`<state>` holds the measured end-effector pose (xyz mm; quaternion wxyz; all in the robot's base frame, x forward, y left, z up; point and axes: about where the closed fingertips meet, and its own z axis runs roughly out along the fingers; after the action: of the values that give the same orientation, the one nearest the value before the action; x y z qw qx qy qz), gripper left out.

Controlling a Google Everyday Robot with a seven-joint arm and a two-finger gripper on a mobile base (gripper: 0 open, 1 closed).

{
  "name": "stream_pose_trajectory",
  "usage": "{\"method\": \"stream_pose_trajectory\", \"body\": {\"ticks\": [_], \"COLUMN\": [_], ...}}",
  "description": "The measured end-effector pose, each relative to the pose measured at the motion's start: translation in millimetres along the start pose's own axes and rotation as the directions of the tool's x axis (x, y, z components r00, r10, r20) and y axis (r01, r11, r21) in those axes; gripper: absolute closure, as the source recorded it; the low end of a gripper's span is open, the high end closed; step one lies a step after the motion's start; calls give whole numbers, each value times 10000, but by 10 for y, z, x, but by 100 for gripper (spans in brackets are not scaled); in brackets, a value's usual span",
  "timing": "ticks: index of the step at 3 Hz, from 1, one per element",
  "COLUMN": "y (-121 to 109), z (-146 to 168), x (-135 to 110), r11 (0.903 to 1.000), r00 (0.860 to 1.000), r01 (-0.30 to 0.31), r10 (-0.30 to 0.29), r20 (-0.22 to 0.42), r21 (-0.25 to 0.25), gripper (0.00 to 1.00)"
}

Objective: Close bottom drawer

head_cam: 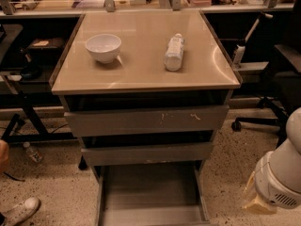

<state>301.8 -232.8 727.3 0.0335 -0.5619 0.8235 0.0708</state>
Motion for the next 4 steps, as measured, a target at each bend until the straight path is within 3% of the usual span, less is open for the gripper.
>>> {"method": "stream_pose_trajectory", "body": {"ticks": [1, 2, 3, 4], "y": [54, -78, -78, -65], "z": [588, 1191, 1194, 1628], "x": [169, 221, 221, 273], "r11": [9984, 9954, 9953, 9882], "r00": [9997, 9985, 9985, 9962], "r01": [-216, -515, -517, -867], "r10": [208, 496, 498, 866], "r20": [-163, -249, -248, -61], "r21": [-523, -812, -814, -1262], "gripper": [100, 100, 100, 100]}}
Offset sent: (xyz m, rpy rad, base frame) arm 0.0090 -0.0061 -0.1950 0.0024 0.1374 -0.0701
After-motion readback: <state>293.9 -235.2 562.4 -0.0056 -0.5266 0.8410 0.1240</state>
